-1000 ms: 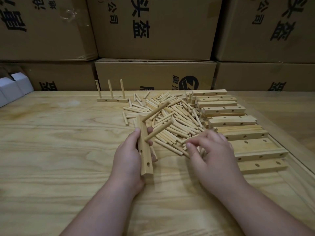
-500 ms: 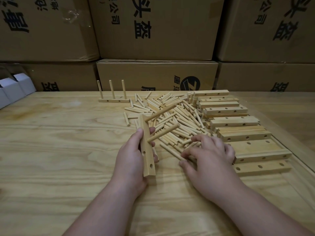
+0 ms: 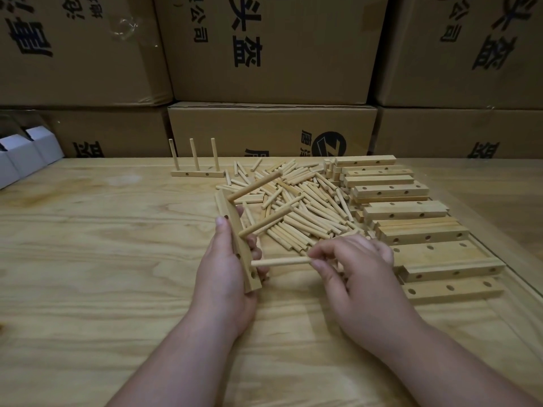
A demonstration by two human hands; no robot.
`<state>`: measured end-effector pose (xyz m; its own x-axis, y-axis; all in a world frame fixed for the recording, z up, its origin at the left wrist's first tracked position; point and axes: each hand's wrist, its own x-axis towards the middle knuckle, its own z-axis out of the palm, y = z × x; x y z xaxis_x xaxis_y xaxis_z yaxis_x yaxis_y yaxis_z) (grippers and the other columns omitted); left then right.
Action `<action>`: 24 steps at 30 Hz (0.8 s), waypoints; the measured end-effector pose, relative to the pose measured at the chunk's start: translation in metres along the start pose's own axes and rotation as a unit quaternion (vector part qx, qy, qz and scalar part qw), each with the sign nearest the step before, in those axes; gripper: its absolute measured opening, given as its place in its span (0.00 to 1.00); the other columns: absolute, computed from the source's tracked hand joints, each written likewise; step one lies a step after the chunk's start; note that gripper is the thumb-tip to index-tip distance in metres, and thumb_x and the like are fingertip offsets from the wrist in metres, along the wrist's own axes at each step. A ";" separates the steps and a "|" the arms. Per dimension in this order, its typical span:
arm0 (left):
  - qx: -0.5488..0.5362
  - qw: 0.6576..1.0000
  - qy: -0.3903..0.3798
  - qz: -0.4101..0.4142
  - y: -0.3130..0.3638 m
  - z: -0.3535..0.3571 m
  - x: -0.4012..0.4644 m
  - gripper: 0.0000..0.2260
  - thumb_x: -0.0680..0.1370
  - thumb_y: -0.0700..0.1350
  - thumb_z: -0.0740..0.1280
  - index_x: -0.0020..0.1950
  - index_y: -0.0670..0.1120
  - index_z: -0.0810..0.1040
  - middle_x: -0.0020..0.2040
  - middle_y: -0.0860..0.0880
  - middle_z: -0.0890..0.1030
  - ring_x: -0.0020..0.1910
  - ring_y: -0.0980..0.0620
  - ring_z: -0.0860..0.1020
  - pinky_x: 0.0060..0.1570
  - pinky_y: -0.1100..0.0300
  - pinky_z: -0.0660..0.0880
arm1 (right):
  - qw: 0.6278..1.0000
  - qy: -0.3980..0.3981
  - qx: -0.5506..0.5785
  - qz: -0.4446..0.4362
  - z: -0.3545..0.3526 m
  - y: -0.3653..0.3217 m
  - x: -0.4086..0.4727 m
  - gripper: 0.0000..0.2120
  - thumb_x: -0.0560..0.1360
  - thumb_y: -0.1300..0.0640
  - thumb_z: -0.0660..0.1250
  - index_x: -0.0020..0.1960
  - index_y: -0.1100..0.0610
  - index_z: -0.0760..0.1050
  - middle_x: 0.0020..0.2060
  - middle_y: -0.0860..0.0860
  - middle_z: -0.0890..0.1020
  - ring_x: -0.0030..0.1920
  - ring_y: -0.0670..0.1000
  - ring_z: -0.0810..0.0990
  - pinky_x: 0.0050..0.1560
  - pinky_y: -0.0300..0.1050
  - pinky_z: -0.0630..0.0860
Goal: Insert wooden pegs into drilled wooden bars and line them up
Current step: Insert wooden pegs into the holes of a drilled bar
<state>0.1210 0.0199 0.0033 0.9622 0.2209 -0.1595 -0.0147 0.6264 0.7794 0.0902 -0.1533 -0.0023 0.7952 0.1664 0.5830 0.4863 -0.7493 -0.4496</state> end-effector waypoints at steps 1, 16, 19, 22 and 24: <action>0.000 1.000 0.001 -0.002 0.000 0.000 0.000 0.17 0.83 0.61 0.58 0.54 0.59 0.86 0.33 0.53 0.74 0.26 0.57 0.69 0.25 0.62 0.68 | 1.000 -0.009 0.004 -0.004 0.000 0.000 0.000 0.06 0.76 0.53 0.65 0.50 0.44 0.78 0.44 0.31 0.75 0.53 0.38 0.72 0.64 0.43 0.56; 0.025 1.000 -0.004 0.017 0.000 -0.001 -0.001 0.15 0.83 0.61 0.61 0.54 0.59 0.86 0.34 0.53 0.74 0.28 0.57 0.70 0.25 0.62 0.69 | 0.996 0.014 0.067 -0.055 -0.003 -0.001 0.000 0.08 0.76 0.52 0.68 0.54 0.49 0.82 0.47 0.37 0.80 0.54 0.41 0.76 0.58 0.45 0.72; 0.036 0.999 -0.020 0.022 0.000 -0.002 -0.002 0.15 0.82 0.62 0.61 0.55 0.59 0.86 0.33 0.54 0.74 0.28 0.57 0.70 0.26 0.62 0.69 | 0.995 0.000 0.077 -0.056 -0.003 0.000 0.000 0.07 0.76 0.51 0.68 0.52 0.49 0.82 0.46 0.37 0.81 0.52 0.42 0.77 0.55 0.45 0.74; 0.034 0.999 -0.033 0.026 0.000 -0.002 -0.002 0.16 0.83 0.61 0.60 0.56 0.59 0.86 0.34 0.53 0.73 0.29 0.57 0.70 0.27 0.62 0.69 | 0.996 -0.008 0.077 -0.048 -0.003 0.002 0.001 0.08 0.76 0.48 0.67 0.52 0.47 0.83 0.45 0.34 0.80 0.52 0.41 0.77 0.54 0.43 0.74; 0.031 0.998 -0.039 0.025 -0.001 -0.002 -0.002 0.16 0.83 0.61 0.60 0.56 0.59 0.86 0.34 0.53 0.73 0.29 0.57 0.69 0.27 0.62 0.69 | 0.996 -0.009 0.075 -0.045 -0.002 0.003 0.001 0.09 0.76 0.46 0.67 0.51 0.47 0.83 0.44 0.33 0.79 0.51 0.40 0.76 0.53 0.42 0.74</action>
<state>0.1188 0.0203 0.0020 0.9789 0.1907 -0.0732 -0.0492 0.5682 0.8214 0.0916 -0.1571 -0.0016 0.7516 0.2410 0.6140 0.6036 -0.6266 -0.4930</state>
